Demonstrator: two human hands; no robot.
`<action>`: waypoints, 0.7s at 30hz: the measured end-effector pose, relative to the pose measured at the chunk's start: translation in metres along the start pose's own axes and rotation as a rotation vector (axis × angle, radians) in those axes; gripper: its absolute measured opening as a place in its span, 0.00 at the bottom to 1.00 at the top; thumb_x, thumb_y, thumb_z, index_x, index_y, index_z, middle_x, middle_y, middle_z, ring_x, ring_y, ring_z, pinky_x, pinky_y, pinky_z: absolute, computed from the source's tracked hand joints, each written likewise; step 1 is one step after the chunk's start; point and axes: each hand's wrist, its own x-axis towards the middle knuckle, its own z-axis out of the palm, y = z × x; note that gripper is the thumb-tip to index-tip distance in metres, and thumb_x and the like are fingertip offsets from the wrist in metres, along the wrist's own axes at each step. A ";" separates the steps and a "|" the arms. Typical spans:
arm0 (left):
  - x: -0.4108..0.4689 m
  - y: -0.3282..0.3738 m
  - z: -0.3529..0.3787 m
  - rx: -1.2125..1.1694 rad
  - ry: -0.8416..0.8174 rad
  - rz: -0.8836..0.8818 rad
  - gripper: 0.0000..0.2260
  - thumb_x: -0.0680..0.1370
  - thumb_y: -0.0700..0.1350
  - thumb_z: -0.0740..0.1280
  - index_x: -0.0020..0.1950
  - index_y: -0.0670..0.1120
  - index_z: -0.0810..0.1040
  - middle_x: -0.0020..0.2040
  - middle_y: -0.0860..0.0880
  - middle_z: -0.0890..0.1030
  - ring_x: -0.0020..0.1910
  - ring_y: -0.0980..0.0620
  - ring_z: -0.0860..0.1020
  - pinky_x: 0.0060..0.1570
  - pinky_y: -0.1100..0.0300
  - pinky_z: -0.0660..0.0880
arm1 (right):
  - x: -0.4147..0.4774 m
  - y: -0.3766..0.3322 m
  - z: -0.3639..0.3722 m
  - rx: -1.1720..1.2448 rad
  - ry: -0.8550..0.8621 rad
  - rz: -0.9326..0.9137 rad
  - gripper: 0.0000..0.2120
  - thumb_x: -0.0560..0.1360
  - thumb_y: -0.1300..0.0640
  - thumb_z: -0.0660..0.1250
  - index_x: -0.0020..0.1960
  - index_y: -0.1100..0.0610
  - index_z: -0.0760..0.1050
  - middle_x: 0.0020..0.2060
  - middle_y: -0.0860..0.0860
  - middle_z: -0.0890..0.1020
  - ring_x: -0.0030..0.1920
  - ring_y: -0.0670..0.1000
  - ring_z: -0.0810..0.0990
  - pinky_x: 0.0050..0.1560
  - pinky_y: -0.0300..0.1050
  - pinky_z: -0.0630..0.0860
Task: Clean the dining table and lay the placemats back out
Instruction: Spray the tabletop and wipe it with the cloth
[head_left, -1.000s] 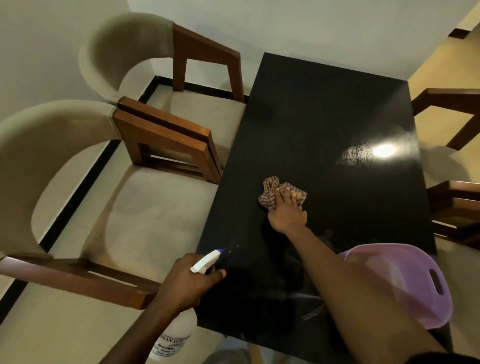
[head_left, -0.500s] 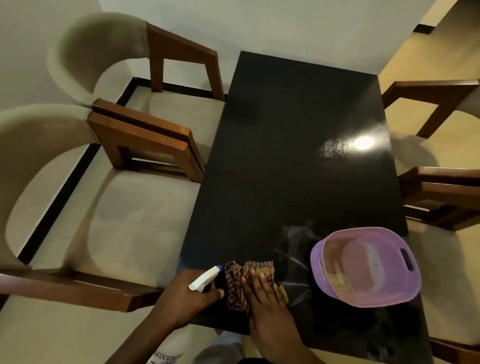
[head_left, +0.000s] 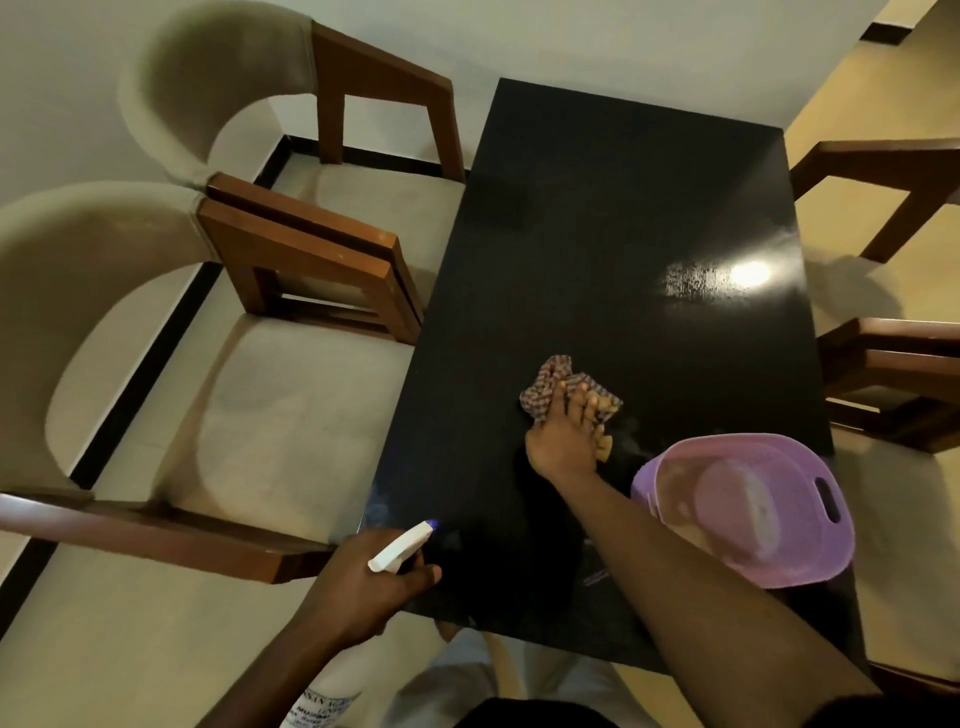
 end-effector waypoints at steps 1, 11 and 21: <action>-0.002 -0.003 -0.001 -0.001 0.004 -0.003 0.15 0.76 0.48 0.78 0.37 0.42 0.78 0.29 0.47 0.79 0.24 0.55 0.76 0.30 0.56 0.73 | -0.005 0.000 0.005 -0.028 -0.009 -0.069 0.39 0.82 0.51 0.59 0.85 0.50 0.39 0.84 0.55 0.39 0.84 0.60 0.38 0.82 0.64 0.43; -0.027 -0.035 -0.002 -0.038 0.000 -0.139 0.17 0.75 0.48 0.79 0.31 0.50 0.75 0.27 0.48 0.77 0.21 0.53 0.74 0.24 0.58 0.70 | -0.157 0.079 0.091 -0.376 -0.201 -0.927 0.31 0.83 0.45 0.54 0.85 0.46 0.53 0.85 0.48 0.51 0.84 0.54 0.43 0.79 0.54 0.36; -0.045 -0.046 -0.002 -0.079 0.026 -0.147 0.13 0.76 0.47 0.78 0.35 0.46 0.80 0.29 0.47 0.81 0.22 0.52 0.76 0.28 0.59 0.73 | -0.116 0.073 0.052 -0.392 -0.107 -0.598 0.32 0.84 0.43 0.49 0.85 0.43 0.42 0.85 0.45 0.42 0.83 0.50 0.36 0.83 0.57 0.43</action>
